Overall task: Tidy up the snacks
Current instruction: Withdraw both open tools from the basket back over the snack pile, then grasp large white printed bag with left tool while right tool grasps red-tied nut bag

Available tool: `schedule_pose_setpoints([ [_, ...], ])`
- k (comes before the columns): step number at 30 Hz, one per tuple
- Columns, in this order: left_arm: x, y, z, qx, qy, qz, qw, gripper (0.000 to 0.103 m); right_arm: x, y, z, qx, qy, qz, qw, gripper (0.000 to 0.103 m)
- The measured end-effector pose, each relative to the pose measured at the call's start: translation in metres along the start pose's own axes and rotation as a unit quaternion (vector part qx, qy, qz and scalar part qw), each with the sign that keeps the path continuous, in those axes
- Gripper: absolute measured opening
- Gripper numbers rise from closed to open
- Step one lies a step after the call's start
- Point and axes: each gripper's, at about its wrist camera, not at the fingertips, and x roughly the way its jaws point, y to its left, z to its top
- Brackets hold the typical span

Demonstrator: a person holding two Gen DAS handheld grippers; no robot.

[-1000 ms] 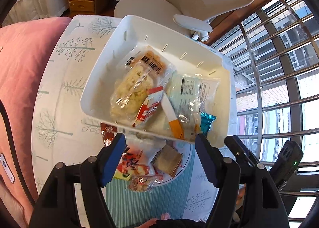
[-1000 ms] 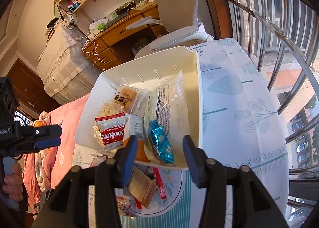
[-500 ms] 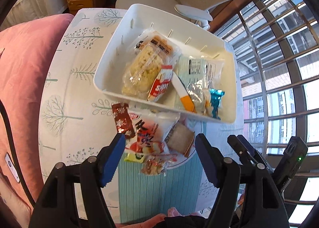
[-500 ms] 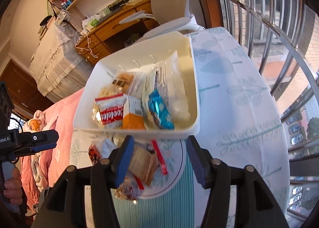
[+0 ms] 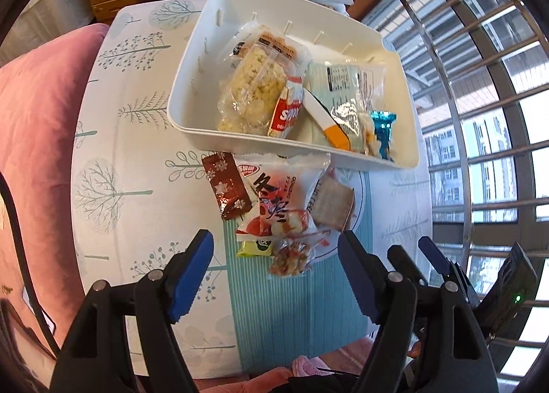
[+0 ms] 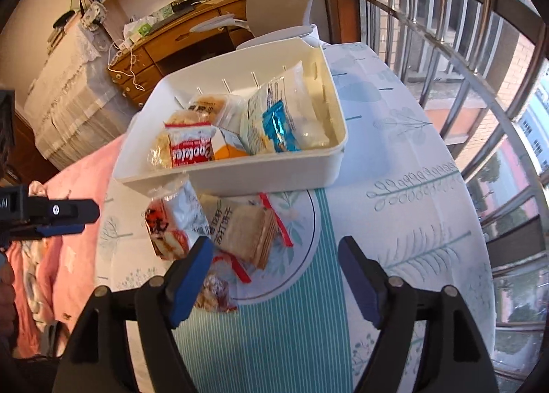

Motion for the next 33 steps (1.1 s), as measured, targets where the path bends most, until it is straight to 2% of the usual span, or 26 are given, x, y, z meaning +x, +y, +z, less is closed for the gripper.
schedule_pose_setpoints([
  [12, 0.017, -0.004, 0.009, 0.075, 0.007, 0.006, 0.9972, 0.074, 0.0, 0.029, -0.046, 0.016, 0.02, -0.008, 1.0, 0.083],
  [19, 0.041, -0.002, 0.017, 0.089, 0.031, -0.002, 0.9956, 0.074, 0.013, 0.041, -0.068, 0.049, 0.028, -0.028, 0.998, 0.083],
  [25, 0.063, 0.002, 0.021, 0.085, 0.06, -0.017, 0.9944, 0.074, 0.027, 0.048, -0.081, 0.075, 0.011, -0.039, 0.996, 0.083],
  [33, 0.085, -0.01, 0.024, 0.108, 0.065, -0.023, 0.9917, 0.074, 0.046, 0.065, -0.086, 0.053, -0.021, -0.042, 0.997, 0.081],
])
